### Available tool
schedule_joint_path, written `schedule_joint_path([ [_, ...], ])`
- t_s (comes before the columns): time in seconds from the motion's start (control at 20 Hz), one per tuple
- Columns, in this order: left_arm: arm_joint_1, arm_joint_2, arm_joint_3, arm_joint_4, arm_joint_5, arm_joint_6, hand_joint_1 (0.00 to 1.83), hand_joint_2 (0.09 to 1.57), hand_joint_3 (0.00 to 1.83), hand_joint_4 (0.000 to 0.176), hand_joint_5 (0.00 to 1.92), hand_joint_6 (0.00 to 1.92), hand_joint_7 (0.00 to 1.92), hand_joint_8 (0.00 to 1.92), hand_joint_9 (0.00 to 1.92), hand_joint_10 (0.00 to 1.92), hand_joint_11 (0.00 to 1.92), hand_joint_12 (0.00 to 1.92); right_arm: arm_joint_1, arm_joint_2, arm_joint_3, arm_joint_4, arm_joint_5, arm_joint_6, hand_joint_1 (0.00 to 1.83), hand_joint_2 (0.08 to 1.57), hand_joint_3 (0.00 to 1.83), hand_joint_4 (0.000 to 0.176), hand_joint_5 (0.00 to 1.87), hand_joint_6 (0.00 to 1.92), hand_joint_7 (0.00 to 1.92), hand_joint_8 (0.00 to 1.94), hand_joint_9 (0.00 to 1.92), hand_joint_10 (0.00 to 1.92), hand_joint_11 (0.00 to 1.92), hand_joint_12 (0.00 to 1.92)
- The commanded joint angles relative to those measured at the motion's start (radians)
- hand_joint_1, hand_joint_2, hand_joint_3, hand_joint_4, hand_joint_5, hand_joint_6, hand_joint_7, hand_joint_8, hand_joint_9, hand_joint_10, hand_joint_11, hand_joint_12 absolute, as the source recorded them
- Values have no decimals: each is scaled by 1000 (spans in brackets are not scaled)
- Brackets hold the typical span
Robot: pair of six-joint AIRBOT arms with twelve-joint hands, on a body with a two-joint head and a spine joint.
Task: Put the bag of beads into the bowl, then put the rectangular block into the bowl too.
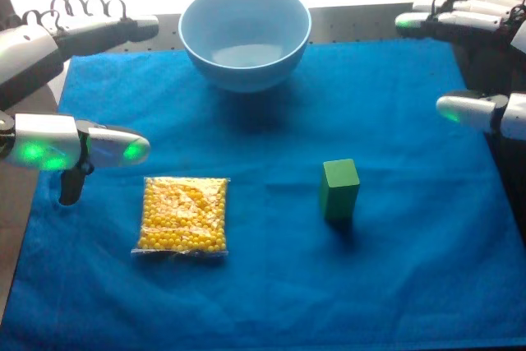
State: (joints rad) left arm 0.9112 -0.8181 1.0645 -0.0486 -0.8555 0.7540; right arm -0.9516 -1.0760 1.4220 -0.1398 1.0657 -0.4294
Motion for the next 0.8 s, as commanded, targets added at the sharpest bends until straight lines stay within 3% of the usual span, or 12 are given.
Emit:
schedule_joint_path([
  [0.0,-9,7,2,-7,-108,-13,680,988,5,91,231,6,171,6,79,9,7,218,15,0,8,37,113,4,565,1288,7,95,349,2,282,1,161,1,19,329],
  [0.15,-10,9,5,23,-96,-40,718,982,0,101,241,0,186,1,112,2,0,365,15,-4,11,32,109,4,551,1288,0,105,365,1,294,0,191,0,114,240],
  [0.2,-11,12,5,48,-82,-55,719,985,0,87,236,0,192,2,120,3,0,394,15,-5,12,30,106,4,553,1285,0,123,367,1,291,0,177,0,105,228],
  [0.25,-12,14,4,72,-70,-68,723,988,1,82,223,1,189,0,117,1,0,367,15,-6,14,29,104,4,550,1274,0,130,377,5,279,0,167,0,115,226],
  [0.35,-18,19,0,114,-41,-86,762,965,0,91,195,0,143,0,97,0,0,375,15,-9,16,27,101,4,548,1260,0,111,385,5,282,2,183,6,162,237],
  [0.4,-22,21,-1,148,-16,-106,740,945,0,54,203,2,157,4,109,3,0,349,15,-10,17,26,100,4,552,1259,0,127,383,4,284,2,185,6,160,233],
  [0.45,-24,22,-1,169,0,-121,718,940,0,45,188,2,172,5,111,2,0,298,15,-11,18,24,98,4,569,1257,0,120,385,3,279,0,182,3,162,228],
  [0.6,-35,23,-1,259,71,-171,783,902,0,25,278,8,243,6,207,15,0,600,15,-14,22,21,92,4,583,1260,0,118,384,1,254,0,180,1,168,216],
  [0.65,-41,22,-1,279,93,-174,795,886,0,34,294,5,250,4,221,12,0,683,15,-16,24,21,90,4,549,1259,0,124,385,1,257,2,190,4,191,218],
  [0.75,-57,13,-2,320,142,-175,854,873,0,23,327,3,278,3,269,14,0,844,15,-19,27,21,89,4,524,1254,0,119,390,0,280,0,202,0,241,140],
])
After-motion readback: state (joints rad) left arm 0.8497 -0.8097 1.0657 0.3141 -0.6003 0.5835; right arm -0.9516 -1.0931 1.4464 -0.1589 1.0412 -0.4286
